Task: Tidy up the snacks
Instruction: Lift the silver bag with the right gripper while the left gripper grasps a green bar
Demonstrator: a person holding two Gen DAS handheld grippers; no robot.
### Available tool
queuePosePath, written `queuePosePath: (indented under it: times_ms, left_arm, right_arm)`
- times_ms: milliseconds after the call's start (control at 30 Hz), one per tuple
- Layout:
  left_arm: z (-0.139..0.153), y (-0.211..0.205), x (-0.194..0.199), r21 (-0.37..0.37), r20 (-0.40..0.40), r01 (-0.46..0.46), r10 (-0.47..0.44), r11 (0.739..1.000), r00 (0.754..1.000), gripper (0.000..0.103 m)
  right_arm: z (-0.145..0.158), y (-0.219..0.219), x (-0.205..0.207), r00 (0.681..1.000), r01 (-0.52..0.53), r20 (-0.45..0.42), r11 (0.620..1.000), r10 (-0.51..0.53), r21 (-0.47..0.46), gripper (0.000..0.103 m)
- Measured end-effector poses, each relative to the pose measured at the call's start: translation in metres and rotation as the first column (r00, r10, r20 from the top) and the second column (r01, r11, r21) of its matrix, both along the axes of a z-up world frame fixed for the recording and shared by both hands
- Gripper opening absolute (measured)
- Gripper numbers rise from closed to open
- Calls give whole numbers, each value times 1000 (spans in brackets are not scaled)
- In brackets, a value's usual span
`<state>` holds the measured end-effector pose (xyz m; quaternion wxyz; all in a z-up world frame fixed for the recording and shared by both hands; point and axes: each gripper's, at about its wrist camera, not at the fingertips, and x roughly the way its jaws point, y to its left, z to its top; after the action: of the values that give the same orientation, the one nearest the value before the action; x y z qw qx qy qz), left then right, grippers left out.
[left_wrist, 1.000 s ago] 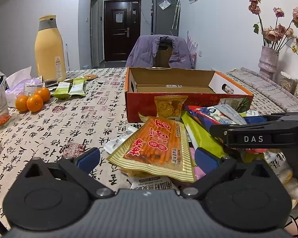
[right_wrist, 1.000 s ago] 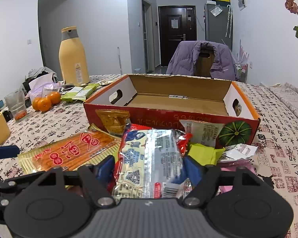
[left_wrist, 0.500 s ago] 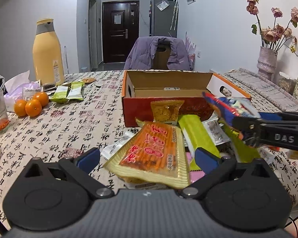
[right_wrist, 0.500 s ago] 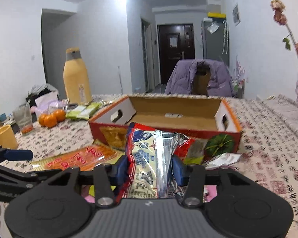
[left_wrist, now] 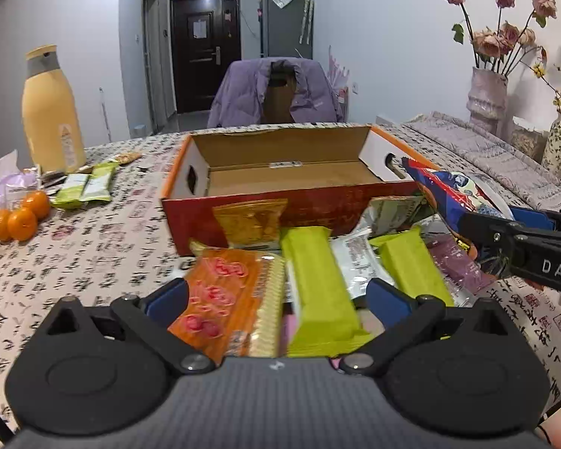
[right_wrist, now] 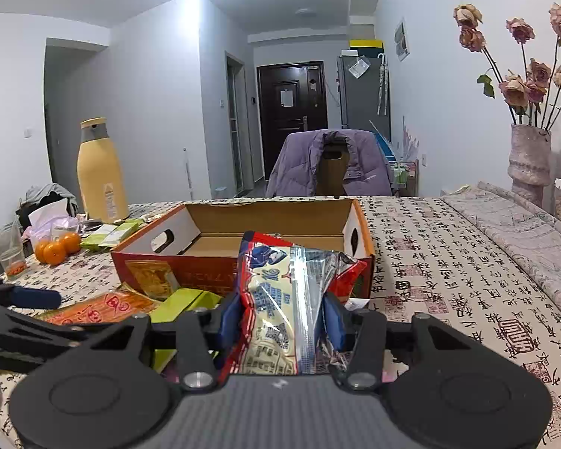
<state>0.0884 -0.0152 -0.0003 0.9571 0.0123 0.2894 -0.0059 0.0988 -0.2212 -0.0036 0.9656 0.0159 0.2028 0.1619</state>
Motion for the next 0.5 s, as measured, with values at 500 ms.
queuePosePath:
  times_ms: [500]
  left_arm:
    - [-13, -27, 45, -8, -104, -14, 13, 1000, 994, 64]
  right_arm:
    - [-9, -4, 9, 1000, 20, -13, 1000, -20, -8, 47]
